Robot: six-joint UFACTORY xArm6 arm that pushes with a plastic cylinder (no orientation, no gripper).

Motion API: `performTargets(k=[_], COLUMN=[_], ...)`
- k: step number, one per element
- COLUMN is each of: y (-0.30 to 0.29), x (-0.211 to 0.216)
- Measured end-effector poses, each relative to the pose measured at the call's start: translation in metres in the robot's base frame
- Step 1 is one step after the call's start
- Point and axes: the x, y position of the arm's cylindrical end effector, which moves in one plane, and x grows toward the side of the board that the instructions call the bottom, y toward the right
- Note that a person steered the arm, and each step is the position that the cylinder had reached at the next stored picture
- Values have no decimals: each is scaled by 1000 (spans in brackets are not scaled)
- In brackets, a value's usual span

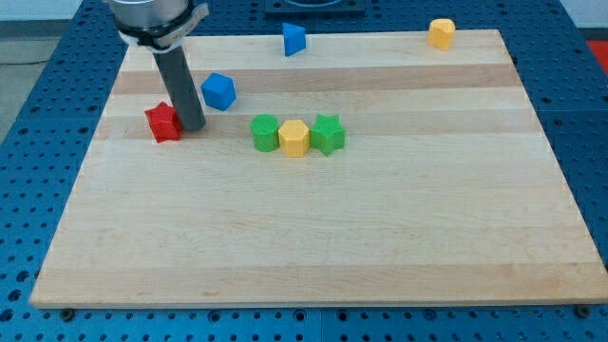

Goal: Push the green circle to the right center of the board

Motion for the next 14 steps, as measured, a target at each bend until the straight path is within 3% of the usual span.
performTargets(k=[4,8,10,11,14], y=[-66,48,112,119,94], x=[7,58,36,6,-26])
